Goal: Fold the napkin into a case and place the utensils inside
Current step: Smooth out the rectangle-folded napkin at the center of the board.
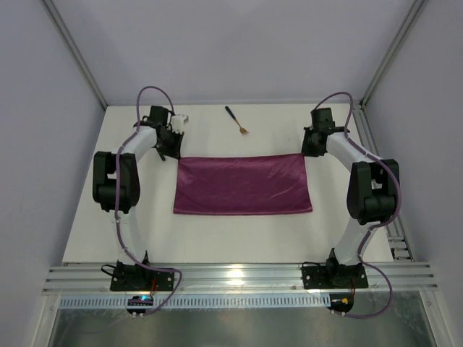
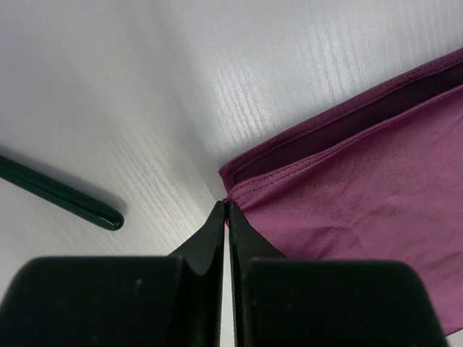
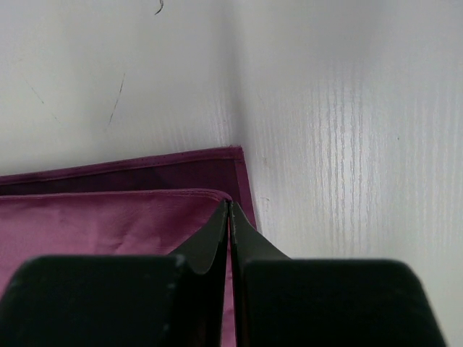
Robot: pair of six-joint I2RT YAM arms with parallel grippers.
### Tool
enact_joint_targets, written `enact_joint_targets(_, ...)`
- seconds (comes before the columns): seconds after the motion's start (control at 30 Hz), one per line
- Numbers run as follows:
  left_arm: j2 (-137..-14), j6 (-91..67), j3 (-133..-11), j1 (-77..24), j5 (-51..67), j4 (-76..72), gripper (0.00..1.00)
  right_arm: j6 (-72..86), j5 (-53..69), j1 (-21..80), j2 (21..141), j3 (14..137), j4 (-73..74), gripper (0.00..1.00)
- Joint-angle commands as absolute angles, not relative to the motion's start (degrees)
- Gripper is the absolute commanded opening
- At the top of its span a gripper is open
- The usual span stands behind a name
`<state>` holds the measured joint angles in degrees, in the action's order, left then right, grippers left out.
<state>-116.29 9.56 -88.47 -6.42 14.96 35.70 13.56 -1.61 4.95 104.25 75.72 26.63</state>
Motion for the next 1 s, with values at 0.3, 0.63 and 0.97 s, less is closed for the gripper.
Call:
enact_joint_targets(0.3, -118.65, 9.40, -91.14, -6.94, 14.15, 32.87, 0.00, 14.85, -5.01, 4.57, 109.07, 79.02, 23.73, 0.04)
enact_joint_targets(0.63, -119.89, 9.41, -92.46, -7.47, 12.40, 33.13, 0.32, 14.24, -4.66, 4.57, 111.01, 80.24, 23.90, 0.32)
enact_joint_targets(0.97, -106.63, 10.10, -86.42, -7.73, 13.53, 37.08, 0.35, 14.94, -14.65, 6.67, 98.63, 77.10, 31.63, 0.49)
